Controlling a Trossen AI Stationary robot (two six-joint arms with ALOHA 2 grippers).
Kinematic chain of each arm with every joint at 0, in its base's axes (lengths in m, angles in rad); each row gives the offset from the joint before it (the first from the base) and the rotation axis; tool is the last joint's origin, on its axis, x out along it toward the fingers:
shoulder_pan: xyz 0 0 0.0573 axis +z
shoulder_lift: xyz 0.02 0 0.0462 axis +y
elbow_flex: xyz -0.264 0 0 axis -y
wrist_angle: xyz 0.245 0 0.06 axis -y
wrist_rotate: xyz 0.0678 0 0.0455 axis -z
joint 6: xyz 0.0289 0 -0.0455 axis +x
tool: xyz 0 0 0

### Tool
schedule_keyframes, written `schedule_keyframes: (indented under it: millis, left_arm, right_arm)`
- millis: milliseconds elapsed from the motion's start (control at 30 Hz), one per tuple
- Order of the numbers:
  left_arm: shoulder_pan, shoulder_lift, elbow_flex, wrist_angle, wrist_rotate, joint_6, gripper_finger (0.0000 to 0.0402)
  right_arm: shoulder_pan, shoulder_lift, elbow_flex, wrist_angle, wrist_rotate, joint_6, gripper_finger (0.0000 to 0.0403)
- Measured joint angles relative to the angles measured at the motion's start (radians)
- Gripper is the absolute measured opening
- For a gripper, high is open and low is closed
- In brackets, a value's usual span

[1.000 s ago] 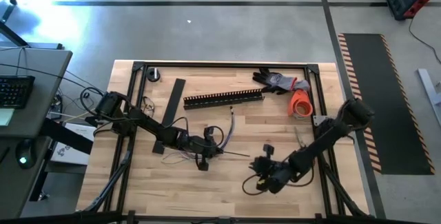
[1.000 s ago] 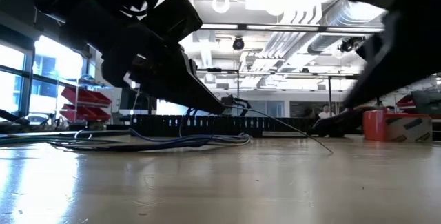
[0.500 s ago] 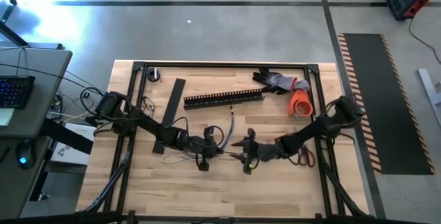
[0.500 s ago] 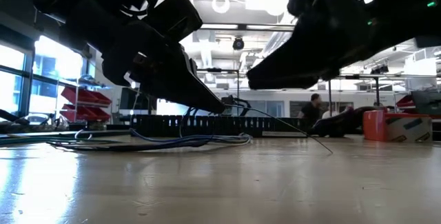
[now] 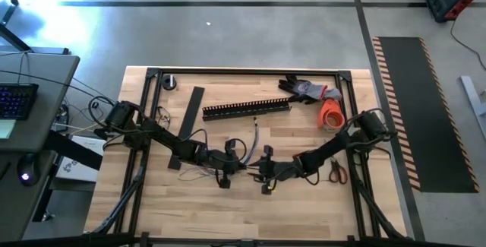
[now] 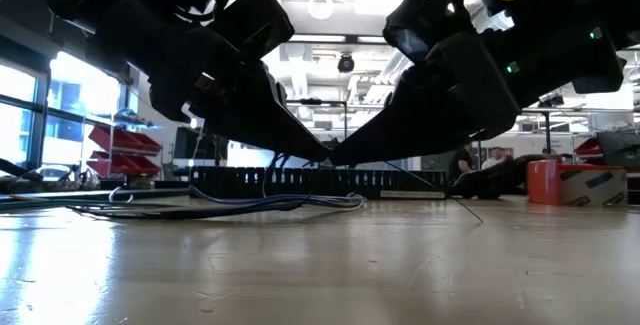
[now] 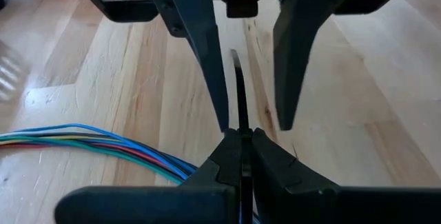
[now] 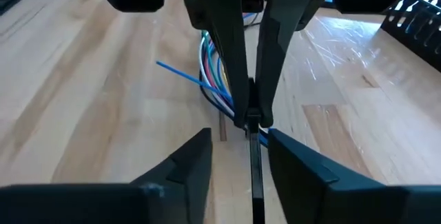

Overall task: Ziptie cables
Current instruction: Wrap the cables together using a zip tie

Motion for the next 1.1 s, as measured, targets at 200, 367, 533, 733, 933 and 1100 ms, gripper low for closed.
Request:
schedule_keyframes:
  millis: [200, 367, 533, 733, 933, 1100]
  left_arm:
    - [0.0, 0.0, 0.0, -0.001, 0.0, 0.0, 0.0]
    - [-0.001, 0.0, 0.0, -0.004, 0.002, 0.0, 0.0]
    - [-0.001, 0.0, 0.002, -0.023, 0.003, 0.0, 0.0]
    - [0.0, 0.0, 0.003, -0.034, 0.038, 0.008, 0.0]
    - [-0.001, 0.0, 0.002, -0.038, 0.054, 0.011, 0.0]
    - [0.011, 0.02, 0.002, -0.022, 0.06, 0.011, 0.0]
  right_arm:
    - [-0.005, 0.0, 0.001, 0.0, 0.002, 0.012, 0.0061]
    - [-0.005, 0.0, 0.001, 0.0, 0.001, 0.012, 0.0009]
    - [0.011, 0.0, 0.001, 0.0, 0.016, 0.022, 0.0002]
    - [0.073, 0.0, 0.003, -0.062, 0.11, 0.137, 0.0001]
    - [0.151, -0.007, 0.003, -0.142, 0.2, 0.263, 0.0001]
    - [0.216, -0.069, 0.002, -0.34, 0.27, 0.402, 0.0]
